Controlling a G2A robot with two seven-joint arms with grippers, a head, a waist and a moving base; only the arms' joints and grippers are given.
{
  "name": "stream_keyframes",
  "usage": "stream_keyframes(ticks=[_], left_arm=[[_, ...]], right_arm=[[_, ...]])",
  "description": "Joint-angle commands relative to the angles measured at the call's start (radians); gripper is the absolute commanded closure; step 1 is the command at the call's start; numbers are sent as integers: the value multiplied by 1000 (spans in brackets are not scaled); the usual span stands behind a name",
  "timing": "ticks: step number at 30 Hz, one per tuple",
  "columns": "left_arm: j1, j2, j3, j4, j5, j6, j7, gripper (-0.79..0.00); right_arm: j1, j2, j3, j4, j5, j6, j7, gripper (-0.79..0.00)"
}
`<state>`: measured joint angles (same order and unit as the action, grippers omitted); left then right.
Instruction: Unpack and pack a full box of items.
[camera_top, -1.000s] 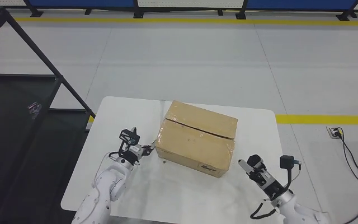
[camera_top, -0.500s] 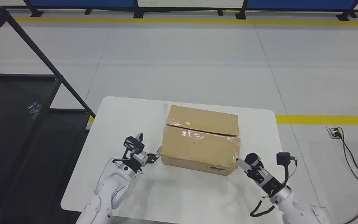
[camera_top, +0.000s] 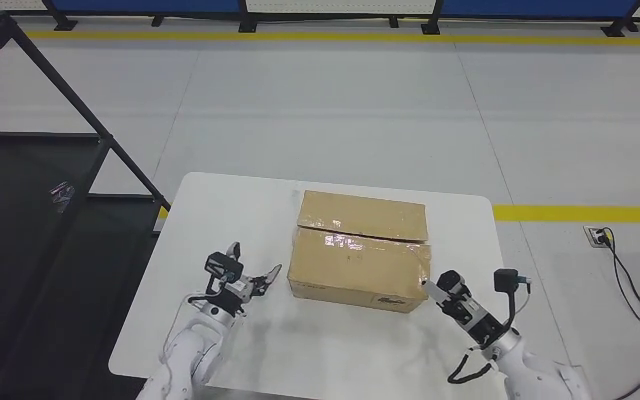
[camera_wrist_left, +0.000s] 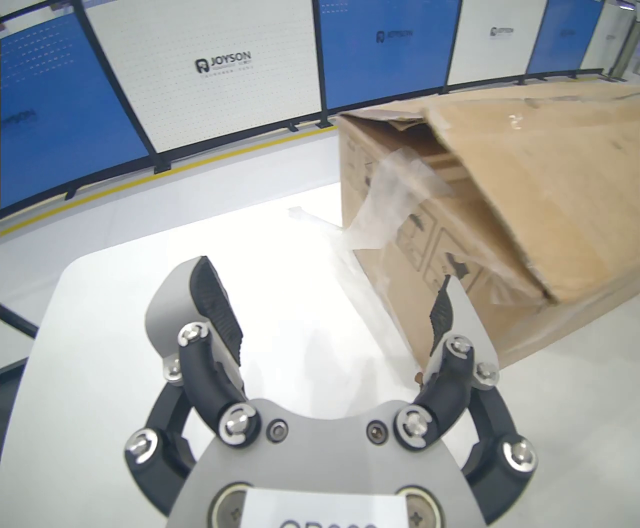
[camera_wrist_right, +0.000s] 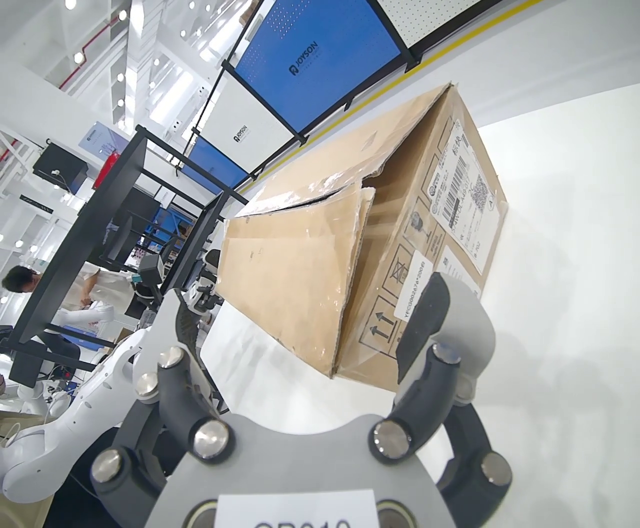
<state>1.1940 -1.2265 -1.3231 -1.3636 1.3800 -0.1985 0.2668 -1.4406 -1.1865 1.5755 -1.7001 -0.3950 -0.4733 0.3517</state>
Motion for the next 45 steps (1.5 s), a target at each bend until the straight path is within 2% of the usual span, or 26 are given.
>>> stream_keyframes(ticks=[1, 7, 15, 22, 26, 36, 38, 42, 45], left_arm=[[24, 2, -30, -1, -43, 1, 9, -785], [104, 12, -105, -14, -126, -47, 51, -785], [181, 17, -121, -83, -126, -73, 70, -785], [156, 16, -138, -83, -180, -63, 14, -785], [137, 16, -133, -93, -168, -53, -71, -785], [137, 16, -133, -93, -168, -53, -71, -785], [113, 13, -124, -73, -171, -37, -77, -785], [-18, 0, -63, 38, -125, 6, -66, -785], [-111, -10, -18, 134, -108, -10, -40, -785]], right_arm=[[-1, 1, 3, 0, 3, -4, 0, -785], [-9, 5, 9, -15, -13, -18, 16, -785], [-9, 5, 9, -15, -13, -18, 16, -785], [-25, -3, -26, -69, 27, 14, -80, -785], [-56, -6, -37, -102, 5, 49, -112, -785], [-56, -6, -37, -102, 5, 49, -112, -785], [-55, -6, -36, -101, 7, 50, -113, -785], [-42, -4, -24, -75, 27, 39, -107, -785], [-42, -1, -9, -52, 37, 14, -98, -785]])
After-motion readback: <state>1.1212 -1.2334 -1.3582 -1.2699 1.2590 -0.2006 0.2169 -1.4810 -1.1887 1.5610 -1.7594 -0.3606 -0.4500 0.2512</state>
